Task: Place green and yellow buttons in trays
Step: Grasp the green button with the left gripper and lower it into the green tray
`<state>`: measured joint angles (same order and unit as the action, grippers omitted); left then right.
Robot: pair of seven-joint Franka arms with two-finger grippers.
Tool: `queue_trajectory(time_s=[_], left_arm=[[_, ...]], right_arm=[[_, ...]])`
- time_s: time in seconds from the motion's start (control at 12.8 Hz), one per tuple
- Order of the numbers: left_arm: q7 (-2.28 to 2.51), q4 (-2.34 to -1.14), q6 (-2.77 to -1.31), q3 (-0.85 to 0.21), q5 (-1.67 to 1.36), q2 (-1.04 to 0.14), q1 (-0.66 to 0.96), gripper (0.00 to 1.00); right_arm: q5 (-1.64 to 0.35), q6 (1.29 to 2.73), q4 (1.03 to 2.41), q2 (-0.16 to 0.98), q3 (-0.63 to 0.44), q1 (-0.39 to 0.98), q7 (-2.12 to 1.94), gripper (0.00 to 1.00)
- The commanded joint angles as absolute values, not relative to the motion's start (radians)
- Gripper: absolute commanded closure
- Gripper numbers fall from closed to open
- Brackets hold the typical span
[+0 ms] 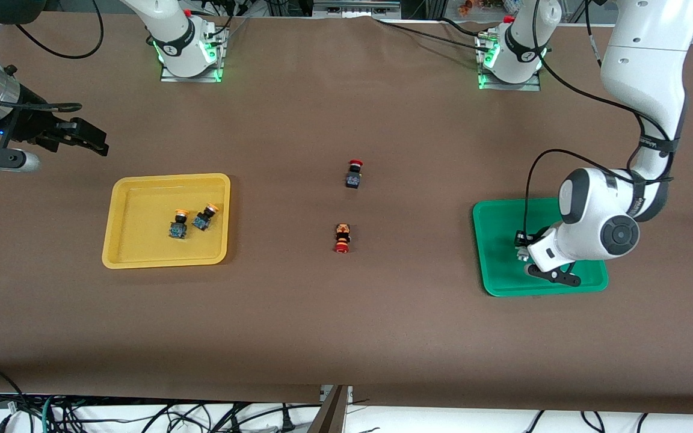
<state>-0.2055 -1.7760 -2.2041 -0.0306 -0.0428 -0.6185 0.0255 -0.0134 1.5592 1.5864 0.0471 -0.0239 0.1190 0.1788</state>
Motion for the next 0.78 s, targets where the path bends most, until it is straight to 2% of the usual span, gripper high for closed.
queue_trajectory(time_s=[0.0, 0.08, 0.16, 0.23, 0.39, 0.7], left_arm=[[-0.221, -1.876, -2.250, -0.026, -0.069, -0.554, 0.035, 0.93], [-0.218, -1.876, -2.249, -0.026, -0.074, -0.554, 0.035, 0.56], [-0.215, -1.867, -2.241, -0.026, -0.080, -0.539, 0.034, 0.05], [-0.210, -1.864, -2.237, -0.026, -0.080, -0.511, 0.034, 0.00], [-0.198, -1.810, -2.179, -0.026, -0.077, -0.460, 0.037, 0.00], [-0.198, -1.613, -1.921, 0.011, -0.066, -0.397, 0.034, 0.00]], right_arm=[[0.009, 1.545, 1.555, 0.063, -0.008, 0.109, 0.178, 0.01], [0.008, 1.545, 1.555, 0.063, -0.008, 0.109, 0.178, 0.01], [0.006, 1.545, 1.555, 0.063, -0.008, 0.109, 0.178, 0.01], [0.005, 1.545, 1.555, 0.063, -0.008, 0.109, 0.178, 0.01], [0.005, 1.546, 1.555, 0.063, -0.008, 0.109, 0.178, 0.01], [0.006, 1.546, 1.555, 0.064, -0.008, 0.109, 0.178, 0.01]])
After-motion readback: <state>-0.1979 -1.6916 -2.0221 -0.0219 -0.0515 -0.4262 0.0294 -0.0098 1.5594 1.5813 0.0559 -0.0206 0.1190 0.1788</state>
